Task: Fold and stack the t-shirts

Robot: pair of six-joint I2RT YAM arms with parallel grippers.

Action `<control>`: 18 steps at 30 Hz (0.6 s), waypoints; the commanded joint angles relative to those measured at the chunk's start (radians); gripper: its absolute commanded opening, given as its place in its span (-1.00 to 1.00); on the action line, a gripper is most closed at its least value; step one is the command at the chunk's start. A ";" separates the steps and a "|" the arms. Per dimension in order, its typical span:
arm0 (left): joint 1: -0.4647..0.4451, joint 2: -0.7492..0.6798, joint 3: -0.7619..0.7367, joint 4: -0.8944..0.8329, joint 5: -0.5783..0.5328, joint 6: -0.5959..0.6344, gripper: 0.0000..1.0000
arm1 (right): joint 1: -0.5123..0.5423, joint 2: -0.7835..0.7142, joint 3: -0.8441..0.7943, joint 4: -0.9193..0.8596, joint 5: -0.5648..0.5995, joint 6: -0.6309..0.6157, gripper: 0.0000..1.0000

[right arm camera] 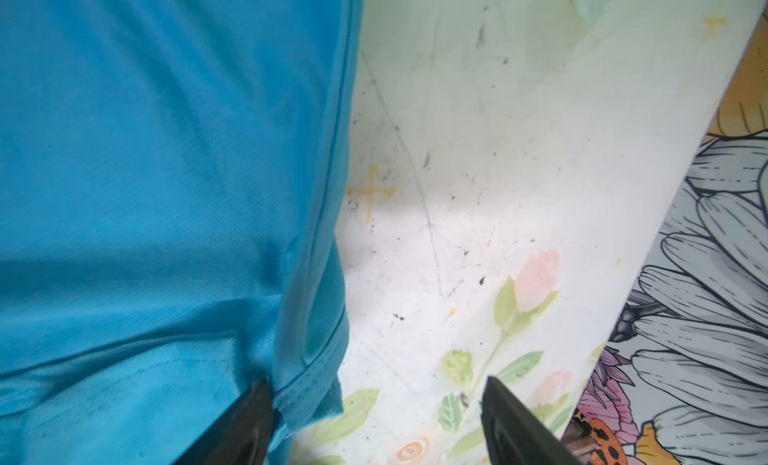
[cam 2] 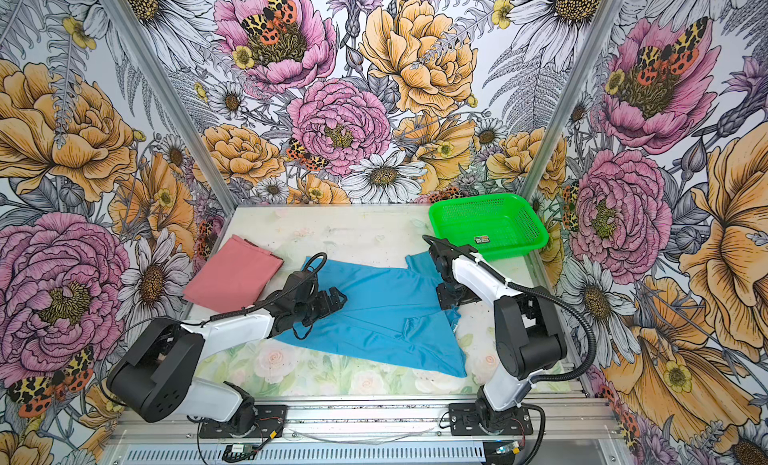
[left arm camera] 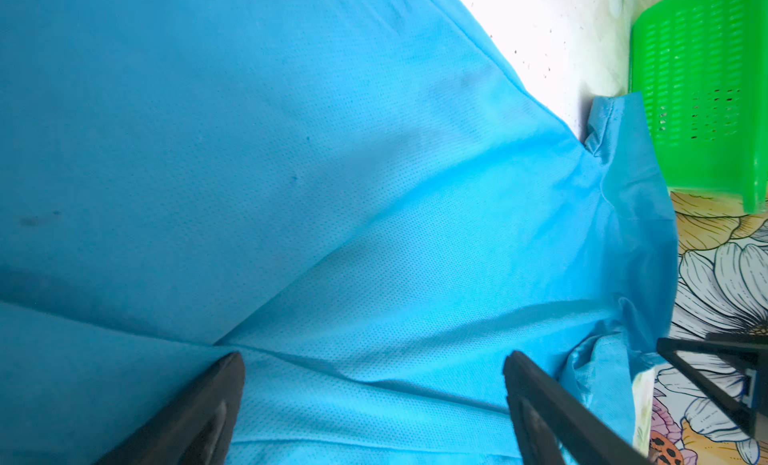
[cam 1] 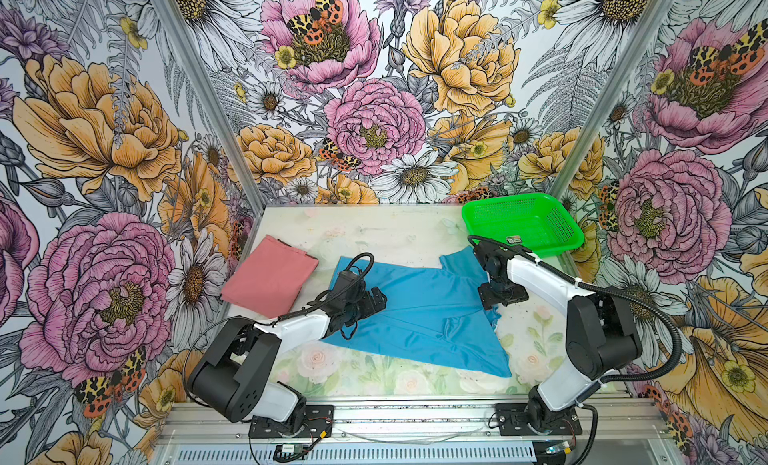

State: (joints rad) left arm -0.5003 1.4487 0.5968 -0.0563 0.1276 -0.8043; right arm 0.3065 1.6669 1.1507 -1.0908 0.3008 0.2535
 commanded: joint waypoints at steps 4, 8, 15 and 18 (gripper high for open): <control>0.030 0.055 -0.016 -0.162 -0.043 0.033 0.98 | 0.042 0.092 0.013 -0.103 0.083 0.057 0.65; 0.042 0.037 -0.020 -0.169 -0.043 0.040 0.98 | 0.029 0.139 0.048 -0.159 0.215 0.092 0.70; 0.085 0.024 -0.036 -0.172 -0.024 0.066 0.98 | -0.063 0.161 0.102 -0.205 0.289 0.042 0.73; 0.104 0.014 -0.045 -0.170 -0.020 0.072 0.97 | -0.081 0.146 0.122 -0.213 0.235 0.013 0.73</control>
State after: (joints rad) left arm -0.4267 1.4460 0.6048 -0.0845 0.1368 -0.7555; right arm 0.2314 1.8156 1.2407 -1.2758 0.5358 0.2939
